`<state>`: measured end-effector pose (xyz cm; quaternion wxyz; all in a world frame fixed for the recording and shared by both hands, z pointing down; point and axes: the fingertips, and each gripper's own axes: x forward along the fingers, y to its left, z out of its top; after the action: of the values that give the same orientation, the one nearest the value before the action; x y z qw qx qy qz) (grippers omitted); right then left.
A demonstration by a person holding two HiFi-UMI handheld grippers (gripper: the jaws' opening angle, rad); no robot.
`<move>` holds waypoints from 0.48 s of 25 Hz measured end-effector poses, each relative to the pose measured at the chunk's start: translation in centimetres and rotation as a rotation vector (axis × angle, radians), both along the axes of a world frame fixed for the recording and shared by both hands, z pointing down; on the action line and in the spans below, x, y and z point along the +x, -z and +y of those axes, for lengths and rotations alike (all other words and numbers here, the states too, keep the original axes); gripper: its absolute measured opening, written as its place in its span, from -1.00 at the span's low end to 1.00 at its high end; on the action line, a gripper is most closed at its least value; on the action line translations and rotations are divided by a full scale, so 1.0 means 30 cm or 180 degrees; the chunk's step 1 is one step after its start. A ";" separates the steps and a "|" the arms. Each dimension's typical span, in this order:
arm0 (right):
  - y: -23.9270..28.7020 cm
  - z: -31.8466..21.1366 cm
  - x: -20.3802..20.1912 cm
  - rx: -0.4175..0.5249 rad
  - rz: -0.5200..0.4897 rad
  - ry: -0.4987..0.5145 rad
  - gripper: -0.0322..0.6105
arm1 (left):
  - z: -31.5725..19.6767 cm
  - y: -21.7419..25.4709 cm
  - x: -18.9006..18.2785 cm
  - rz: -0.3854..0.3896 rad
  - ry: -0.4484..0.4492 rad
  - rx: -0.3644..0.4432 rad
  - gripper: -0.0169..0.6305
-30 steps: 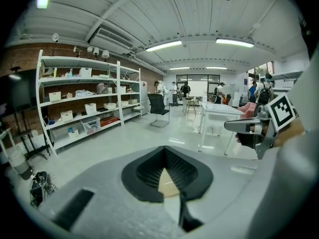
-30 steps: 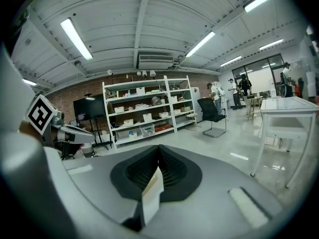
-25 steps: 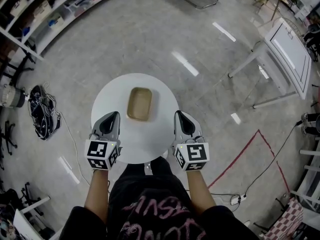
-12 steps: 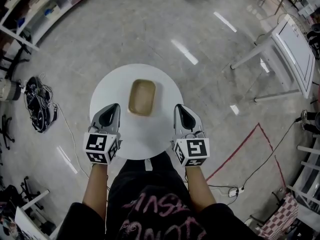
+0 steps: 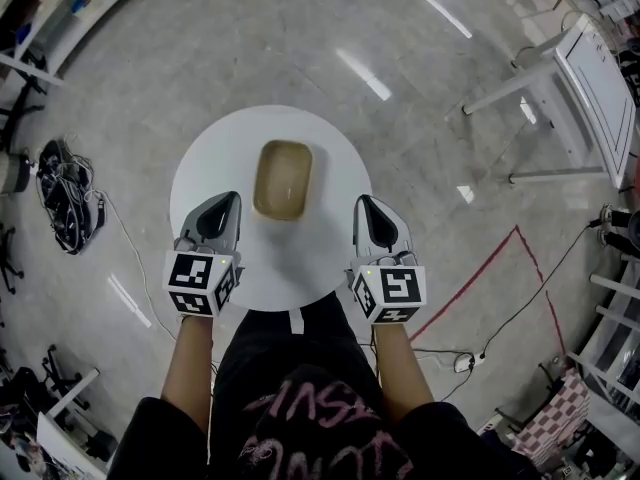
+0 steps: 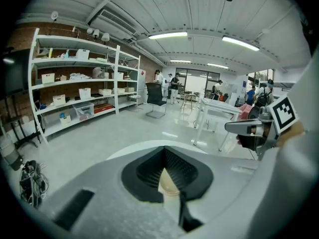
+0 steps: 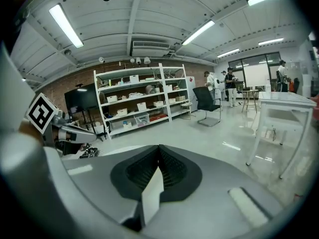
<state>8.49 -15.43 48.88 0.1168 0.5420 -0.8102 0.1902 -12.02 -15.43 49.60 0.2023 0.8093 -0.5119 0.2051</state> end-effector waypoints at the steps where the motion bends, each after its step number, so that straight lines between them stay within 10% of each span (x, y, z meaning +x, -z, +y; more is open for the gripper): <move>1: -0.011 -0.001 -0.004 -0.0018 0.0010 -0.0002 -0.87 | -0.003 -0.013 0.001 0.0008 -0.0007 -0.0021 -0.95; 12: -0.108 -0.017 -0.064 -0.0186 0.0045 -0.0003 -0.87 | -0.034 -0.119 -0.015 0.0059 -0.0055 -0.0184 -0.95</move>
<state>6.56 -15.94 52.12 0.1382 0.5401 -0.8031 0.2100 -12.49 -16.44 53.16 0.2286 0.8094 -0.4968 0.2140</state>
